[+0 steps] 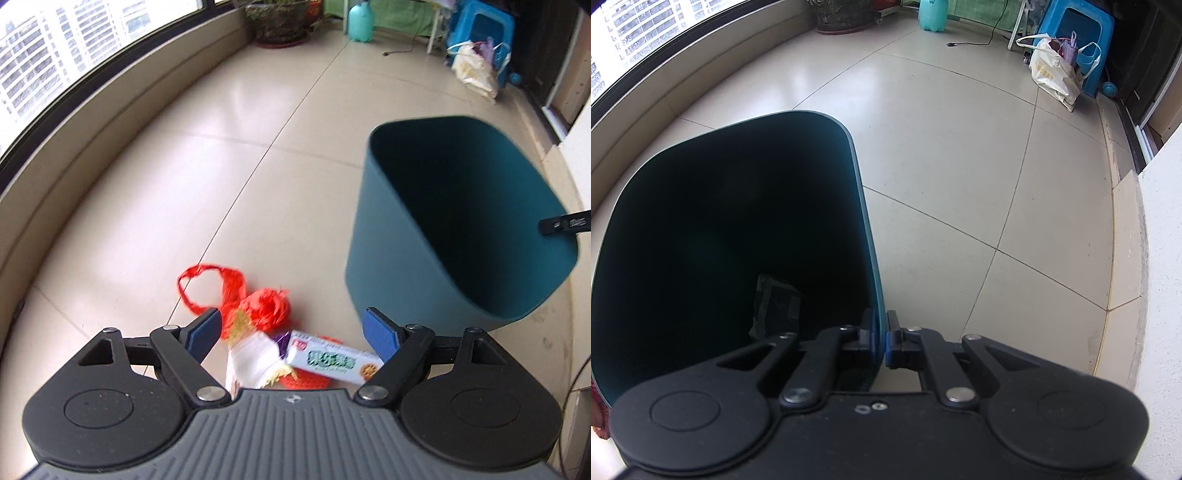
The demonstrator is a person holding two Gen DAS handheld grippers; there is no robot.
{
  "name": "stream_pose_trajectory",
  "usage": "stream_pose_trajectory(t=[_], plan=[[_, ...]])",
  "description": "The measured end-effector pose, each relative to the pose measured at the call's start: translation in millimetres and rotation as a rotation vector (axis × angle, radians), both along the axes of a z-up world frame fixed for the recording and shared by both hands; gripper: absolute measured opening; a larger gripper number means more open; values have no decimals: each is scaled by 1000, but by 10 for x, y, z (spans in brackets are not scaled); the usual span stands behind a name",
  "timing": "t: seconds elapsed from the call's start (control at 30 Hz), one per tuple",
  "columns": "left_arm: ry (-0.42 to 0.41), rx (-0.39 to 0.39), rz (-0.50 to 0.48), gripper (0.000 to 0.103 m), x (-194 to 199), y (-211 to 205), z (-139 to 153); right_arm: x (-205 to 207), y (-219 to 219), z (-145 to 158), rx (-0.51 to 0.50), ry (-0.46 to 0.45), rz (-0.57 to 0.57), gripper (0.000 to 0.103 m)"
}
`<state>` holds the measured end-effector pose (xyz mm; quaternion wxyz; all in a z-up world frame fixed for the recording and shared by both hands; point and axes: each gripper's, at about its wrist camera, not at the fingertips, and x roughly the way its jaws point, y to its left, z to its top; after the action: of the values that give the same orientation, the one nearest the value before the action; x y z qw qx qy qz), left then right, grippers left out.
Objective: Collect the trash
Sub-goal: 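Move the left tool back to the pile and grasp the crumpled grey paper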
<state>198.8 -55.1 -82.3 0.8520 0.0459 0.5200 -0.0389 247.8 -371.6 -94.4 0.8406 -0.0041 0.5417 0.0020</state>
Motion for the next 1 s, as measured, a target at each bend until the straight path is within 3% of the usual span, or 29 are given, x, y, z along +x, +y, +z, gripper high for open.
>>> stream_pose_trajectory(t=[0.13,0.27,0.4,0.47,0.73,0.87,1.0], plan=[[112,-15,110,83,2,389,-544,-22,-7,-14,0,-4,13,5],[232,-81,213,83,21,824,-1055,-79,33,-21,-4,-8,29,5],[327,-49,300,83,-81,1060,-1544,-84,32,-14,1,-9,29,5],[356,10,340,83,-115,1112,-1745,-94,43,-15,-1,-9,32,5],[472,-36,432,83,-55,1210,-2099,-73,81,-13,-15,-3,34,6],[481,20,440,83,-45,1213,-2208,-74,83,-18,-8,-4,31,6],[510,-47,500,83,-48,1357,-2340,-67,68,-16,-1,-5,27,6]])
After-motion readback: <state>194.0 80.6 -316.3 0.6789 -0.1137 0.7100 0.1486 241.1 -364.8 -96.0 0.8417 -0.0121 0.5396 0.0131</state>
